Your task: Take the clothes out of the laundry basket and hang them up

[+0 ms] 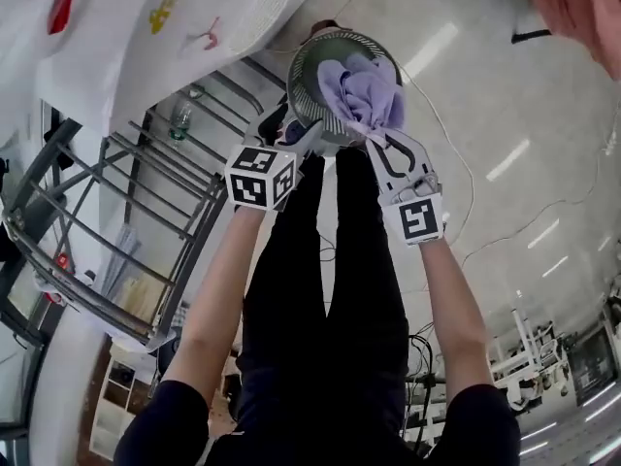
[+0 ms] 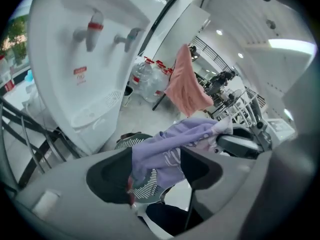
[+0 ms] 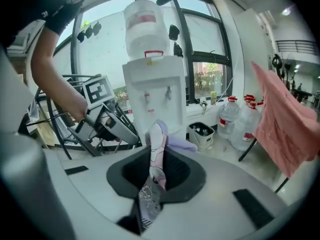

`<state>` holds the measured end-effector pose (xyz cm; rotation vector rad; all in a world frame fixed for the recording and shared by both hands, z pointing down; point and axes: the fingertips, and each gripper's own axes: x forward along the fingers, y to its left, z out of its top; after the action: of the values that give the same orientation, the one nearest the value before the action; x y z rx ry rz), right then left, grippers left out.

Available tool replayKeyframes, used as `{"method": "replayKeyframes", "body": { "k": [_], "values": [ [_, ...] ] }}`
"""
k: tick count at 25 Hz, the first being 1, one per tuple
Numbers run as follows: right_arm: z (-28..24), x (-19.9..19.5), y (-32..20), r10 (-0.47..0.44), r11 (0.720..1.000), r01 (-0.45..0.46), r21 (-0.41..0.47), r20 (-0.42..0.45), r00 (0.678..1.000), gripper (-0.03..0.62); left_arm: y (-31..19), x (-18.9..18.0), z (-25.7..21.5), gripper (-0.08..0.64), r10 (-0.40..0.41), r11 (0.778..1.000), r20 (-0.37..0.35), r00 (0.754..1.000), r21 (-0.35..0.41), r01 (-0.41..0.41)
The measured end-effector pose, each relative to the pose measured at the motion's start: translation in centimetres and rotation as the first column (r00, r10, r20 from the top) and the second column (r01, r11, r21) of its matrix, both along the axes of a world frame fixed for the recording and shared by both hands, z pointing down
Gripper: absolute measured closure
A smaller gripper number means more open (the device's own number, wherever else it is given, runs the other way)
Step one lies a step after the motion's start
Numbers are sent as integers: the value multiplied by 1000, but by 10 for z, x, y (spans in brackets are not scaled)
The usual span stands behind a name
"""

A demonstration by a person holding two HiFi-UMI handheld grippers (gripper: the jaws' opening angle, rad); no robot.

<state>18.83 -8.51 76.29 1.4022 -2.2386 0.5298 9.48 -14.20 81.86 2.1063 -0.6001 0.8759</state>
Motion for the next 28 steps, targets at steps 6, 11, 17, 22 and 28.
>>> {"method": "replayKeyframes", "body": {
  "k": [6, 11, 17, 22, 28],
  "values": [
    [-121, -8, 5, 8, 995, -10, 99, 17, 1000, 543, -33, 19, -105, 258, 163, 980, -83, 983, 132, -152],
    [-205, -15, 3, -29, 986, 27, 162, 11, 1000, 543, -64, 38, -195, 259, 291, 929, -110, 950, 272, -253],
    [-284, -20, 5, -29, 969, 21, 246, 28, 999, 543, -63, 41, -228, 259, 526, 803, 13, 850, 322, -501],
    [-334, -23, 0, -26, 950, 9, 313, 52, 998, 543, -32, 26, -234, 259, 733, 638, 63, 678, 281, -717],
    [-376, -29, 5, -67, 931, 51, 362, 33, 997, 543, -12, 35, -264, 259, 780, 603, -38, 625, 316, -733]
  ]
}}
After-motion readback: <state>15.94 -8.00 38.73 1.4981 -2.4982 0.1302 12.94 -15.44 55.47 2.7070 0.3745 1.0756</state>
